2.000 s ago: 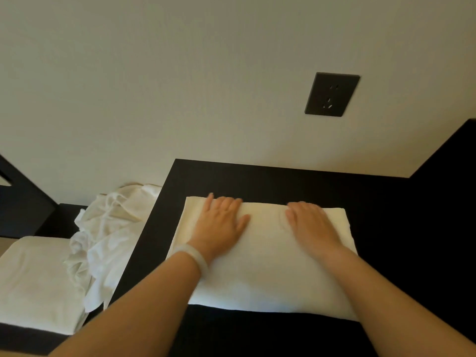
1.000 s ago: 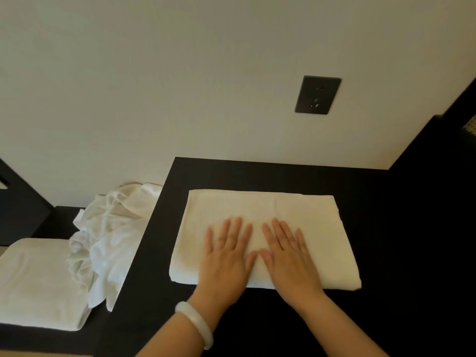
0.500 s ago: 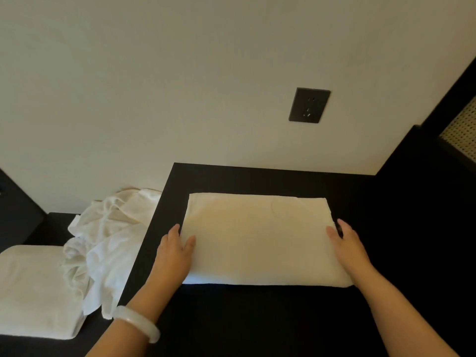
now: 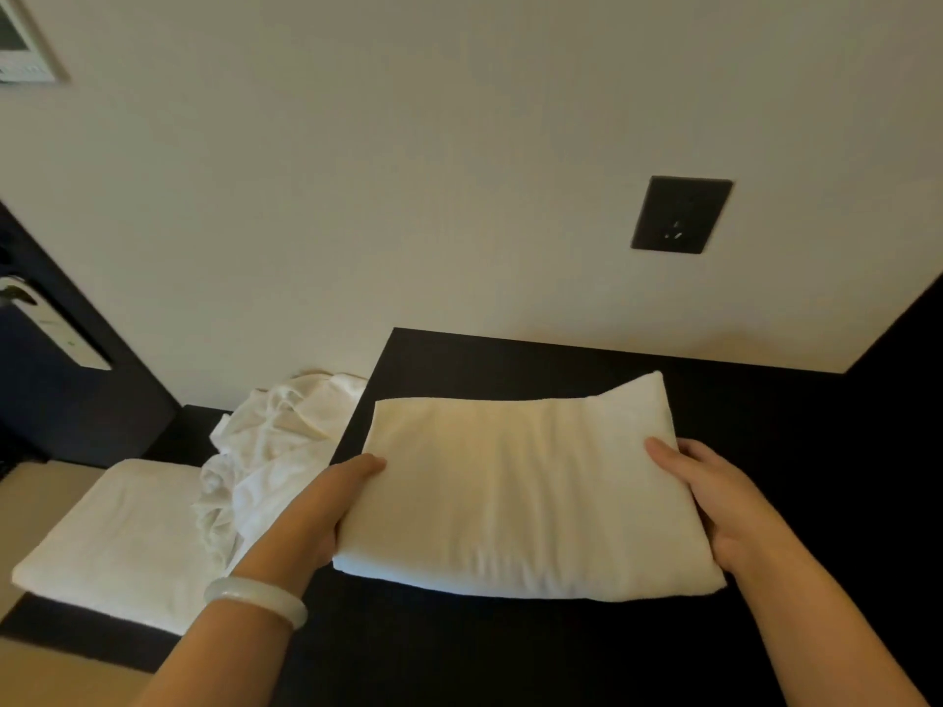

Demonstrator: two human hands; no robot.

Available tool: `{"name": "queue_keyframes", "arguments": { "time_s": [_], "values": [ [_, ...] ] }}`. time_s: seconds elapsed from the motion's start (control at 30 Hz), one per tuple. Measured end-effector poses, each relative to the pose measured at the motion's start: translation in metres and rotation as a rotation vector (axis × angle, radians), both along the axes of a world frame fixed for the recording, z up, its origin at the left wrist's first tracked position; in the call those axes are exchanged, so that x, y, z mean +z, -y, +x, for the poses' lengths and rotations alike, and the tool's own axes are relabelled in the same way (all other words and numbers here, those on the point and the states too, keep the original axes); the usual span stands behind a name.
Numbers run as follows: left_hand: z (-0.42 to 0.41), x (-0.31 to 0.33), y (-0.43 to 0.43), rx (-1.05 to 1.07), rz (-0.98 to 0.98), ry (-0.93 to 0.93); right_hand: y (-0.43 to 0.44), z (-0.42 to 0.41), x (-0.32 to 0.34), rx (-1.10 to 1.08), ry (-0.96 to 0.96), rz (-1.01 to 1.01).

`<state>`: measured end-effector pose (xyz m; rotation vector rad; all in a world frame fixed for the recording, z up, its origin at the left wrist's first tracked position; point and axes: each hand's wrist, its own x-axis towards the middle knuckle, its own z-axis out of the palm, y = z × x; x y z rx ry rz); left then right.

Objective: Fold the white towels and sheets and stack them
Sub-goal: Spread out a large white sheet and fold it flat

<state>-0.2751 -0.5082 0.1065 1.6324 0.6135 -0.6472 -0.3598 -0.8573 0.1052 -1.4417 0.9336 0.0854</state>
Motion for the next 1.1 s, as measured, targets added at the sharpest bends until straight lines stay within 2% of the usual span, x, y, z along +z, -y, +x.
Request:
{"name": "queue_keyframes", "arguments": {
  "time_s": [0.23, 0.5, 0.63, 0.8, 1.0, 1.1],
  "values": [
    [-0.007, 0.003, -0.073, 0.2, 0.047, 0.081, -0.102, 0.034, 0.015, 0.149, 0.119, -0.117],
    [0.03, -0.018, -0.249, 0.331, 0.052, 0.106, -0.274, 0.103, 0.008, 0.268, 0.163, -0.104],
    [0.074, -0.043, -0.35, 0.276, 0.046, 0.15, -0.375, 0.139, -0.009, 0.295, 0.134, -0.057],
    [0.129, -0.069, -0.458, 0.14, 0.093, 0.138, -0.491, 0.169, -0.056, 0.154, 0.055, -0.047],
    [0.159, -0.135, -0.551, -0.01, 0.222, 0.072, -0.585, 0.159, -0.157, 0.122, -0.151, 0.096],
    [0.167, -0.169, -0.58, -0.05, 0.22, 0.033, -0.613, 0.158, -0.195, 0.081, -0.192, 0.143]
  ]
}}
